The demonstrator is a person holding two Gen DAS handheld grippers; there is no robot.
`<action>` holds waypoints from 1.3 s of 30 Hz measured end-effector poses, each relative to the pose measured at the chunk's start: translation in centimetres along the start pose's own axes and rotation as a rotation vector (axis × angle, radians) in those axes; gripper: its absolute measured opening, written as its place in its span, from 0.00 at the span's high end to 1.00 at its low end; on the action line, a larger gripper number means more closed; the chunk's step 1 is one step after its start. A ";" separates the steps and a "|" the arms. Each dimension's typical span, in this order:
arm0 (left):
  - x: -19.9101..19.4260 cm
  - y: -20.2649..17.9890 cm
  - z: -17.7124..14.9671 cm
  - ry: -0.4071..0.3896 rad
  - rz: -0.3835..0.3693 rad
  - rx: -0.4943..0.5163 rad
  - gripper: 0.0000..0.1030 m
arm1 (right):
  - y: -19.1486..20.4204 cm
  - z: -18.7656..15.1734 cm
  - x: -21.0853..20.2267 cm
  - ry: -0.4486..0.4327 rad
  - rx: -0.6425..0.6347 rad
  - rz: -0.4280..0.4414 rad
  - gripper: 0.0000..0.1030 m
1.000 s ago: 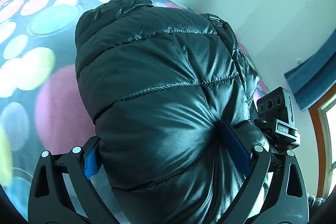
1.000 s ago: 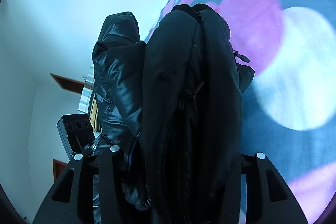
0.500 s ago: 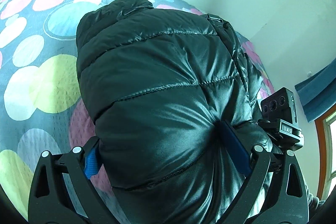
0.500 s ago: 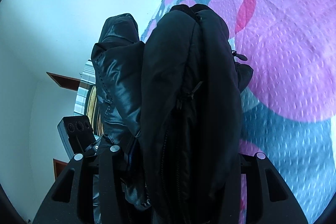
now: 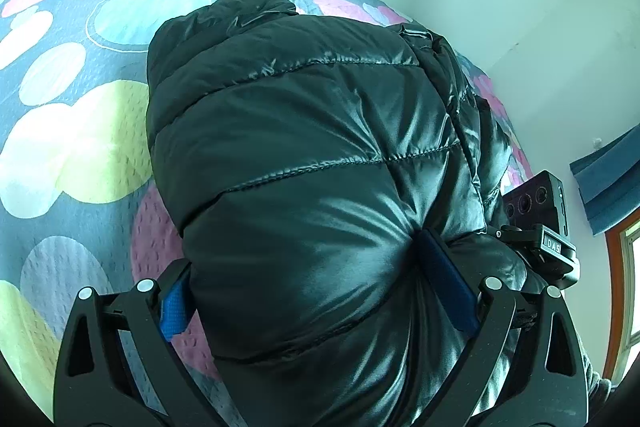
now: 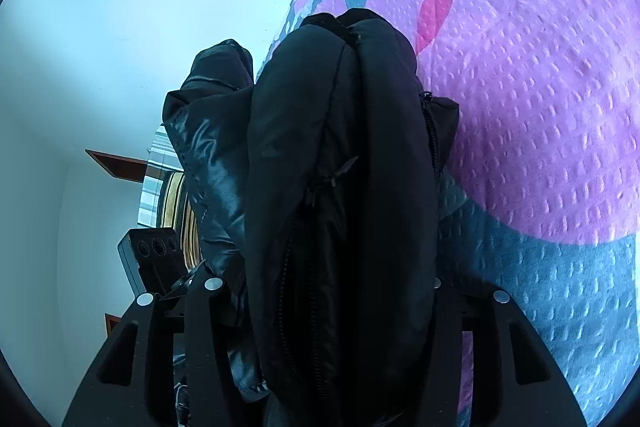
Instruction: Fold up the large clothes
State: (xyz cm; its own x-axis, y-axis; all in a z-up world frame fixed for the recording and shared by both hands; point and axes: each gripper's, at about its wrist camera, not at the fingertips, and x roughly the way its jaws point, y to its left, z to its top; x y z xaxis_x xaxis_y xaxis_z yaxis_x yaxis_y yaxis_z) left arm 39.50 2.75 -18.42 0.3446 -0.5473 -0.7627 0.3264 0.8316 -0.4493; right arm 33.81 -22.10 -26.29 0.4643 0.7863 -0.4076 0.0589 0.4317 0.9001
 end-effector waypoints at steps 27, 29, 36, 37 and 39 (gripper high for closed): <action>-2.9 -1.7 -1.2 -0.041 0.136 -0.039 0.05 | 0.3 1.3 -4.3 -0.085 -0.027 -0.154 0.38; -3.7 -2.2 -1.5 -0.066 0.183 -0.028 0.05 | 0.3 1.3 -5.0 -0.097 -0.018 -0.161 0.38; -6.9 -4.3 -3.3 -0.164 0.325 0.008 0.05 | 2.3 -0.1 -6.5 -0.184 -0.041 -0.292 0.38; -7.5 -4.6 -3.7 -0.178 0.330 0.002 0.05 | 2.8 -0.3 -6.9 -0.202 -0.054 -0.321 0.38; -8.5 -5.3 -4.6 -0.203 0.342 -0.005 0.05 | 4.1 -1.1 -8.1 -0.247 -0.090 -0.385 0.38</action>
State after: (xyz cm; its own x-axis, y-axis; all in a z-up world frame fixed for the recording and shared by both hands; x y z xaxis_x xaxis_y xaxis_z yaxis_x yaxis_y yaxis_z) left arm 30.77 3.46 -11.72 0.5996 -0.2456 -0.7617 0.1588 0.9693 -0.1876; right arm 29.32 -26.17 -19.44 0.6212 0.4371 -0.6504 0.1966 0.7165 0.6693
